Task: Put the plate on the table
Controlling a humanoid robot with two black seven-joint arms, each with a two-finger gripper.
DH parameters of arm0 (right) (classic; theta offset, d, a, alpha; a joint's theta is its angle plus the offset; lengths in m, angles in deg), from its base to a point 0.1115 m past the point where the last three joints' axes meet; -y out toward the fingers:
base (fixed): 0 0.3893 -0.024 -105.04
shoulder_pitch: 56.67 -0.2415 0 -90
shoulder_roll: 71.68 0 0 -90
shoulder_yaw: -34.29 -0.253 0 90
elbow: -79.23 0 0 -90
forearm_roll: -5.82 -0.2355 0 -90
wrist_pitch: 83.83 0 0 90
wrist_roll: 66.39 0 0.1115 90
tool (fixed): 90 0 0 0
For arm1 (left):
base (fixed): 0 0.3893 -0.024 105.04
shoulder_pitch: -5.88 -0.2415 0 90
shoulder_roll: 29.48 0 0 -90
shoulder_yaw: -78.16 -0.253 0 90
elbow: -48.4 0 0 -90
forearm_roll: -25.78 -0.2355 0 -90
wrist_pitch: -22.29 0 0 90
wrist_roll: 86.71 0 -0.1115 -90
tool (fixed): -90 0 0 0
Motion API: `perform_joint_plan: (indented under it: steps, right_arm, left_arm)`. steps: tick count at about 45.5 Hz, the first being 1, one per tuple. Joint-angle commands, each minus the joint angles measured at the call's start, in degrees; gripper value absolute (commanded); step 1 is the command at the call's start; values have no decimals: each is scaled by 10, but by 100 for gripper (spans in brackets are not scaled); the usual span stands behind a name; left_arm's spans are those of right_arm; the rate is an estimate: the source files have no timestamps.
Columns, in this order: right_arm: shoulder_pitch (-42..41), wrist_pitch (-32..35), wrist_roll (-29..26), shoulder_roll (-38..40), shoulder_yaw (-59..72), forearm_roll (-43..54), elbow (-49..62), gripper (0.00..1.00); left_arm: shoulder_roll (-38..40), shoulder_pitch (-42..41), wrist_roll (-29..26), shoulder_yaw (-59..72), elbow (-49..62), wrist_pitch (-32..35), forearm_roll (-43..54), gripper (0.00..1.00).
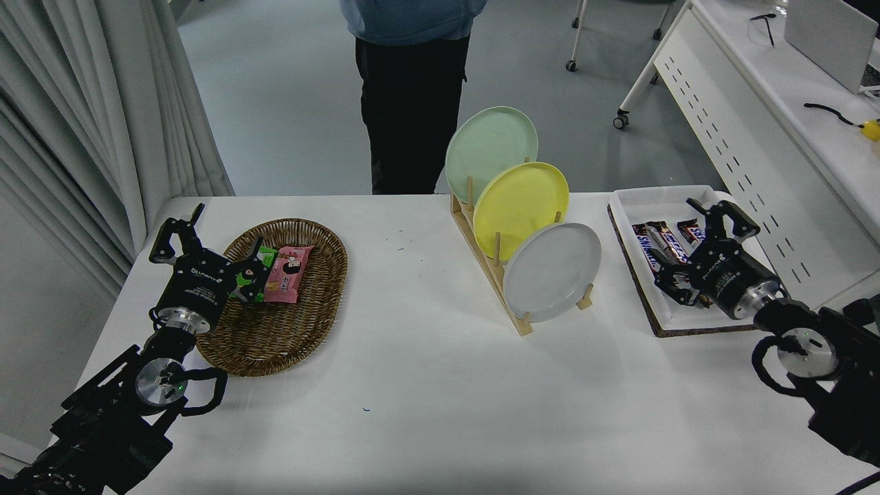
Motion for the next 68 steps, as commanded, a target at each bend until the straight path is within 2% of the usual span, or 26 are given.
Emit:
perform_joint_plan:
  steps: [1, 10, 17, 25, 34, 49, 60, 68]
  right_arm:
    - [-96, 3, 0, 99, 245, -44, -98, 100]
    - [-160, -6, 0, 103, 346, -89, -127, 100]
    - [-176, -35, -7, 101, 372, -118, -127, 100]
    - [-188, -75, -97, 92, 347, -175, -126, 100]
    - [-190, -125, -172, 61, 273, -169, -125, 100]
    - [-228, -226, -177, 10, 276, -169, -130, 100]
    - [-248, -220, -184, -36, 271, -54, -138, 100]
    - [-253, -197, -184, -54, 279, -44, -139, 100]
  left_arm:
    - [0, 0, 0, 0, -1, 0, 0, 100]
    - [0, 0, 0, 0, 0, 0, 0, 100]
    - [0, 0, 0, -1, 0, 0, 0, 100]
    - [0, 0, 0, 0, 0, 0, 0, 100]
    - [0, 0, 0, 0, 0, 0, 0, 100]
    - [0, 0, 0, 0, 0, 0, 0, 100]
    - [1, 0, 0, 0, 0, 0, 0, 100]
    - [0, 0, 0, 0, 0, 0, 0, 100]
